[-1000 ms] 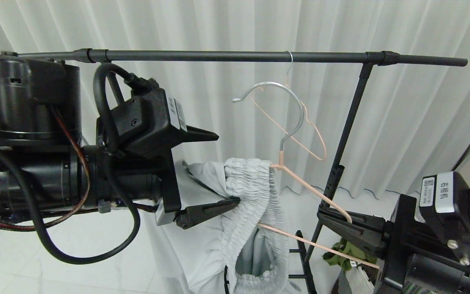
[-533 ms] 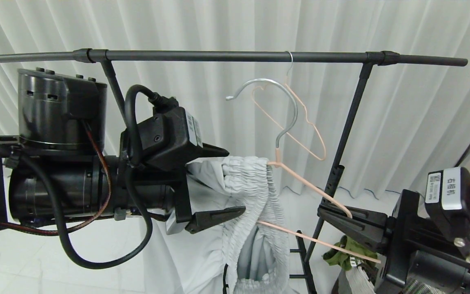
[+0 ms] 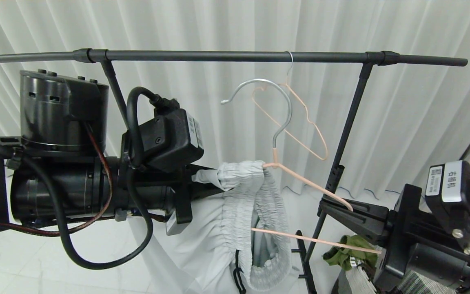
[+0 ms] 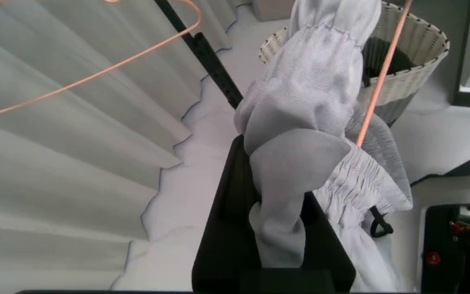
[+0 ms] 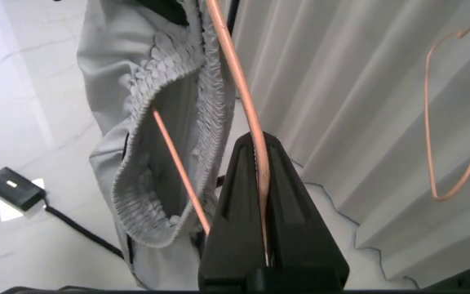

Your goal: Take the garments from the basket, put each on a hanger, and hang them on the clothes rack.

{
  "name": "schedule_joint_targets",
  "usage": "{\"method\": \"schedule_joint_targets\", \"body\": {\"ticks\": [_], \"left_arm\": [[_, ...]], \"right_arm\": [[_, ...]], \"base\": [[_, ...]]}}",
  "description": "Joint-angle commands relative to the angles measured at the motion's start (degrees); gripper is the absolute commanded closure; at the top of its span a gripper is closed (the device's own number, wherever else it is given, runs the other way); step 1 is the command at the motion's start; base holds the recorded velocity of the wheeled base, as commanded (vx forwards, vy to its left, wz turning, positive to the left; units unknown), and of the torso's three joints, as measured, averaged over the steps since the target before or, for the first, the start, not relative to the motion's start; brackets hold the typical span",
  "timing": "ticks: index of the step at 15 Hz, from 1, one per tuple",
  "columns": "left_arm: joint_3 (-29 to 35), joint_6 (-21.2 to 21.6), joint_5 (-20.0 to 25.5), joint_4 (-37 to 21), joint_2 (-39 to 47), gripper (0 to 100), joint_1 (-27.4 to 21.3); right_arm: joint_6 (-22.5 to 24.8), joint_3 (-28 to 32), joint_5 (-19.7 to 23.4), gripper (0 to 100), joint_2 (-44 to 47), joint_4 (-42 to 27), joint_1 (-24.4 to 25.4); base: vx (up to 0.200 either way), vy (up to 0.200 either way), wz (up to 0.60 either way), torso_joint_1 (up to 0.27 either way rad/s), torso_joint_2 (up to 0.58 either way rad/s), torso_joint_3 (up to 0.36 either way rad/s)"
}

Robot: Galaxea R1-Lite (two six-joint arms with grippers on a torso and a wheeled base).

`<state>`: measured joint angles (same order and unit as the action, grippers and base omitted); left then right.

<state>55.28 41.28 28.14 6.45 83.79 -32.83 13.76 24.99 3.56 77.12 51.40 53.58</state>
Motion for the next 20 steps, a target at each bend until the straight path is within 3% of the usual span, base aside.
{"method": "schedule_joint_targets", "body": {"ticks": [1,2,3,8,10,11,12,13,15,19,20], "left_arm": [[-0.09,0.03,-0.19,0.06,-0.29,100,0.31],[-0.09,0.03,-0.19,0.06,-0.20,100,0.40],[-0.09,0.03,-0.27,0.14,-0.20,100,0.40],[-0.70,0.12,-4.41,2.69,-0.11,100,0.40],[-2.29,-0.50,-9.77,5.33,0.15,100,0.66],[-2.99,-1.37,-13.99,5.59,-0.03,100,0.57],[-2.99,-3.92,-15.22,5.59,-0.20,100,0.57],[-2.64,-7.88,-15.83,5.68,-0.47,100,0.31],[-1.58,-10.34,-15.83,7.09,-0.73,100,0.05],[-0.97,-10.52,-15.83,10.25,-1.17,100,0.05],[-0.97,-10.52,-15.74,10.60,-1.61,100,0.05]], "right_arm": [[0.04,0.15,-0.48,100,0.05,-0.07,-0.32],[0.04,0.32,-1.45,100,0.14,-0.07,-0.32],[0.04,0.41,-2.33,0,0.14,-0.07,-0.32],[0.04,0.41,-7.08,0,-0.30,-0.07,-0.32],[0.04,0.41,-7.34,0,-0.56,-0.07,-0.32],[0.04,0.41,-7.16,0,-0.65,-0.07,-0.05],[0.04,0.41,-6.99,0,-0.74,-0.07,0.48],[0.04,0.50,-6.99,0,-0.65,-0.07,1.62],[-0.67,0.15,-6.99,0,0.05,-0.24,3.73],[-12.71,0.50,-7.78,0,6.20,-0.24,6.80],[-18.33,1.99,-9.62,0,10.07,-0.16,6.72]], "base": [[0.000,0.000,0.00,0.000,0.00,0.000],[0.000,0.000,0.00,0.000,0.00,0.000],[0.000,0.000,0.00,0.000,0.00,0.000],[0.000,0.000,0.00,0.000,0.00,0.000],[0.000,0.000,0.00,0.000,0.00,0.000],[0.000,0.000,0.00,0.000,0.00,0.000],[0.000,0.000,0.00,0.000,0.00,0.000],[0.000,0.000,0.00,0.000,0.00,0.000],[0.000,0.000,0.00,0.000,0.00,0.000],[0.000,0.000,0.00,0.000,0.00,0.000],[0.000,0.000,0.00,0.000,0.00,0.000]]}}
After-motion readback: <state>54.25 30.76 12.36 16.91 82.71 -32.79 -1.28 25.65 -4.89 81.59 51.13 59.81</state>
